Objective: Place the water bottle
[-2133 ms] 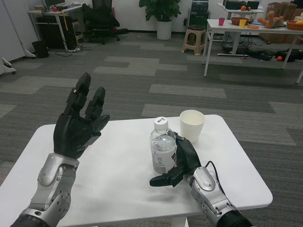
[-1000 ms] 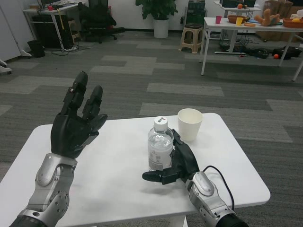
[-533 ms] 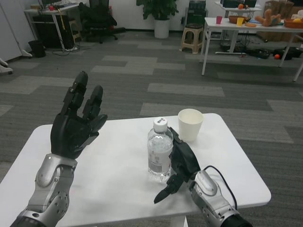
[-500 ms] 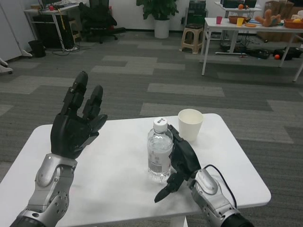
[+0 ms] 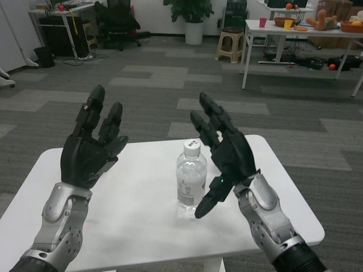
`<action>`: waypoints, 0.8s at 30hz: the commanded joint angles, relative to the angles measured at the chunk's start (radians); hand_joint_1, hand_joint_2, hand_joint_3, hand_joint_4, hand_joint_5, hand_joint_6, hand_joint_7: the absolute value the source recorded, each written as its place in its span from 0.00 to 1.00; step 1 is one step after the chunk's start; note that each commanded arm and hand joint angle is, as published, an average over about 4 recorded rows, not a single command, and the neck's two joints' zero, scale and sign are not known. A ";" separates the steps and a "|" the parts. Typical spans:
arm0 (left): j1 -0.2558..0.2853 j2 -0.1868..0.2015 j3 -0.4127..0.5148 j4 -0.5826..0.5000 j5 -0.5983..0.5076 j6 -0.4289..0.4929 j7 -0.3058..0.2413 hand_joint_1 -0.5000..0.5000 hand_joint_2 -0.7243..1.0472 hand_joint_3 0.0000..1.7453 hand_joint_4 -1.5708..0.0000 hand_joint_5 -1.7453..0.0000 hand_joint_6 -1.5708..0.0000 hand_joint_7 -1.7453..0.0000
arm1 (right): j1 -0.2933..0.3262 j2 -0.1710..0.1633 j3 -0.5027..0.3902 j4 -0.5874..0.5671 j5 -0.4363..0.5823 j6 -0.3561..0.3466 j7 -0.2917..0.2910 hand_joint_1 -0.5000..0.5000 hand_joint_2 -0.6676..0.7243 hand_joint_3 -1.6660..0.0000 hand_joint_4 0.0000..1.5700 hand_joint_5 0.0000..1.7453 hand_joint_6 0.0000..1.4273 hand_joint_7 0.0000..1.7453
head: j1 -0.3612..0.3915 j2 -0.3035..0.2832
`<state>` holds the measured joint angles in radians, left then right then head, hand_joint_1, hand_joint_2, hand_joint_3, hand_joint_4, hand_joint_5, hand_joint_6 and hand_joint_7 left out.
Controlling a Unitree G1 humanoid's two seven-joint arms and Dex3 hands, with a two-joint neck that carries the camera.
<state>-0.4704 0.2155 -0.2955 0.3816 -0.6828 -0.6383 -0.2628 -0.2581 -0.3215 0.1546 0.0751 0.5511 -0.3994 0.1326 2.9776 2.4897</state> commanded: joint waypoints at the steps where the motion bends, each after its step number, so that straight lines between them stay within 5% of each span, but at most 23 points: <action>1: -0.011 0.011 0.003 0.003 0.001 -0.006 0.002 0.00 0.90 0.05 1.00 1.00 1.00 1.00 | 0.035 -0.021 -0.084 -0.130 0.029 0.037 0.002 0.12 0.82 0.90 0.00 0.00 0.00 0.00 | -0.001 -0.001; 13: -0.020 0.021 0.002 0.003 0.000 -0.006 0.002 0.00 0.90 0.05 1.00 1.00 1.00 1.00 | 0.257 -0.044 -0.405 -0.475 0.107 0.119 0.003 0.17 0.80 0.90 0.00 0.00 0.00 0.00 | -0.051 -0.001; 24: -0.027 0.034 0.019 -0.013 0.004 -0.006 0.002 0.00 0.90 0.04 1.00 1.00 1.00 1.00 | 0.278 0.022 -0.480 -0.513 0.112 0.090 0.038 0.17 0.82 0.90 0.00 0.00 0.00 0.00 | -0.056 0.022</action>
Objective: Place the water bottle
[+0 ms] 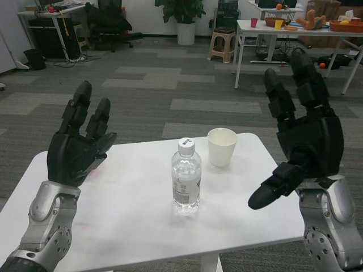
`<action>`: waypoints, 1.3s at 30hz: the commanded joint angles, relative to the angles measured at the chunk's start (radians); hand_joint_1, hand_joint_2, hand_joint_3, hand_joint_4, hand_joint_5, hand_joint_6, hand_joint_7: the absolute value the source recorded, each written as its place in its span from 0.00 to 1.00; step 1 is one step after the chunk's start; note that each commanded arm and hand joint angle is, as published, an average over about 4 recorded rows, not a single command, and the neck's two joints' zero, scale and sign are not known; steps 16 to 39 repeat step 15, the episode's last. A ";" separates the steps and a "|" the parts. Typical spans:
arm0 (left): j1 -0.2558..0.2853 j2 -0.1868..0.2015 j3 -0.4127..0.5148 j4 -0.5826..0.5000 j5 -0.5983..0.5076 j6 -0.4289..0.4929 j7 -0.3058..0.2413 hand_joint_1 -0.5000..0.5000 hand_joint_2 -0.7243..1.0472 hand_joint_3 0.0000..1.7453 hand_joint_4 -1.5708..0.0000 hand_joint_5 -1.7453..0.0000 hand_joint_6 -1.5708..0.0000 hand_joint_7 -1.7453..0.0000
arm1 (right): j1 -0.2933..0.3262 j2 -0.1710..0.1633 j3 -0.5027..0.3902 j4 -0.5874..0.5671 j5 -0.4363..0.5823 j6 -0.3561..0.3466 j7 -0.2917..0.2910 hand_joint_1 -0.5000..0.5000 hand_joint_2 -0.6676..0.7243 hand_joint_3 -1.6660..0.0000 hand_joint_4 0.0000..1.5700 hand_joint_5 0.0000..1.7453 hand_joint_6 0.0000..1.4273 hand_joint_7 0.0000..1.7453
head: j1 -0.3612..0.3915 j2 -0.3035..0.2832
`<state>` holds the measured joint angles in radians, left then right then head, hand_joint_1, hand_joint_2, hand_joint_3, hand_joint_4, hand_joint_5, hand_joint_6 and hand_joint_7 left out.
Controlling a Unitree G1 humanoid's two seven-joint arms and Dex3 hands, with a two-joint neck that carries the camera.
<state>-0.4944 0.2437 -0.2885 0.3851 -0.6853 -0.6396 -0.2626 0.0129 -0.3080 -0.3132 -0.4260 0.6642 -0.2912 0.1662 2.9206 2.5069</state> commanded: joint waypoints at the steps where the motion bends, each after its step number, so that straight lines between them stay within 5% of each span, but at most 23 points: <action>1: -0.002 0.006 0.015 -0.018 0.008 -0.005 0.002 0.00 0.90 0.05 1.00 1.00 1.00 1.00 | 0.006 0.009 -0.012 -0.012 -0.004 -0.020 0.004 0.17 0.82 0.90 0.00 0.00 0.00 0.00 | 0.003 0.011; 39: 0.013 -0.001 0.052 -0.033 0.023 -0.008 0.002 0.00 0.93 0.05 1.00 1.00 1.00 1.00 | -0.005 0.020 -0.028 -0.011 -0.058 -0.002 -0.001 0.17 0.77 0.90 0.00 0.00 0.00 0.00 | 0.008 0.012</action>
